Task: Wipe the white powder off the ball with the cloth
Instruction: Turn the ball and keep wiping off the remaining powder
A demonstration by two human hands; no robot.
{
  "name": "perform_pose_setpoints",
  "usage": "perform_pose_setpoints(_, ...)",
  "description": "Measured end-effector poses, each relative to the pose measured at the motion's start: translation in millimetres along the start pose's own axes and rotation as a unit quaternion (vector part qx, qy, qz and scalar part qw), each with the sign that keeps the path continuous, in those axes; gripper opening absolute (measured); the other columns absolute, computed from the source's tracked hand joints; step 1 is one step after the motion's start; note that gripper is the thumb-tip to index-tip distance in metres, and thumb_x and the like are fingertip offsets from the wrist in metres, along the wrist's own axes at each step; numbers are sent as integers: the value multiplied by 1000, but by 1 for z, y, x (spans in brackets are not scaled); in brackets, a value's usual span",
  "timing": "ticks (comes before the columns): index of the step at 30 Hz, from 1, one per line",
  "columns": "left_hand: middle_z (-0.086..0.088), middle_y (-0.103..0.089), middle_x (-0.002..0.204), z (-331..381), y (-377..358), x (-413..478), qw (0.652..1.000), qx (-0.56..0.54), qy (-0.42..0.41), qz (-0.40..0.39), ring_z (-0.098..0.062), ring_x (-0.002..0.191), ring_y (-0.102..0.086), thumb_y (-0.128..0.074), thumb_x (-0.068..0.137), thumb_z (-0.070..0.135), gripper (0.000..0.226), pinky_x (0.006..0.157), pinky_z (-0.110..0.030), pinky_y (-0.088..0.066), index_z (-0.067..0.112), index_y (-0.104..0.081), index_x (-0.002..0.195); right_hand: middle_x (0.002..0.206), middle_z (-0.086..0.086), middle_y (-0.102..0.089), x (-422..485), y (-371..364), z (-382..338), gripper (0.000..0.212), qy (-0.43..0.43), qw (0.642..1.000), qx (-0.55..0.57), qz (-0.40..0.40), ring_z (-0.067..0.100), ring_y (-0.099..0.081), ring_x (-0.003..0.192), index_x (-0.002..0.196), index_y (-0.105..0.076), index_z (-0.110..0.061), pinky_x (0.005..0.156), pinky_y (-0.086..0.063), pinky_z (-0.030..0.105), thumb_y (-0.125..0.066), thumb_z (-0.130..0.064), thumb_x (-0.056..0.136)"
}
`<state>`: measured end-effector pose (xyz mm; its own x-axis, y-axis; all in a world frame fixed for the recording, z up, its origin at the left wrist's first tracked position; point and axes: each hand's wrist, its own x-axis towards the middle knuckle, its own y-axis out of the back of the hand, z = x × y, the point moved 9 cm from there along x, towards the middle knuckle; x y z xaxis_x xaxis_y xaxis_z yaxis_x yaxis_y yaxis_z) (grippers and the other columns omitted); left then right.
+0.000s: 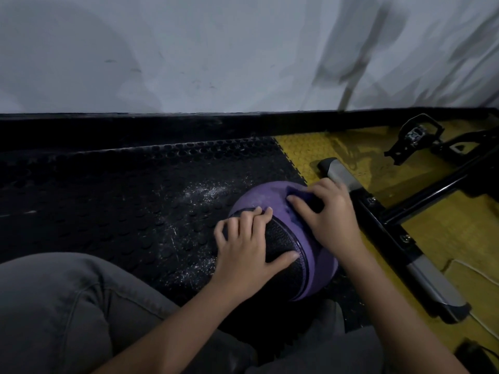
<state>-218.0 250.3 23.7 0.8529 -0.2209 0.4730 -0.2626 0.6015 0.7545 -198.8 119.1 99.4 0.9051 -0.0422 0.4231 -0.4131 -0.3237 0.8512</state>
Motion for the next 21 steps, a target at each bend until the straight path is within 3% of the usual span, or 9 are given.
perform_pose_setpoints(3,0,-57,108,-2,2,-2,1000,1,8,3,-20,94,-47,-35,69,78,75,91,-43,-32,20,-42,117,89,-2,-56,-8,-3,-19,28,67,997,1,-36,18,-44,85,92,-71,-14,72,-37,30,-65,-39,80)
perform_pose_setpoints(10,4,-55,108,1,0,4,1000,-7,-14,0,-18,94,-49,-33,73,77,72,88,-38,-25,23,-45,119,82,0,-54,24,-7,43,27,-98,994,36,-27,30,-52,87,90,-70,-11,73,-40,37,-65,-37,84)
perform_pose_setpoints(16,0,-58,107,8,0,-10,999,36,-13,5,-20,92,-46,-32,76,72,70,87,-41,-29,19,-44,120,91,-4,-57,-22,1,-5,23,-5,999,9,39,18,-45,88,92,-71,-16,75,-36,32,-68,-36,80)
perform_pose_setpoints(21,2,-58,114,22,-3,-13,999,-2,-15,-36,-20,94,-47,-36,78,65,64,84,-38,-28,20,-45,124,87,-6,-56,-19,9,20,15,-20,996,56,71,14,-42,83,87,-71,-14,73,-30,18,-73,-27,79)
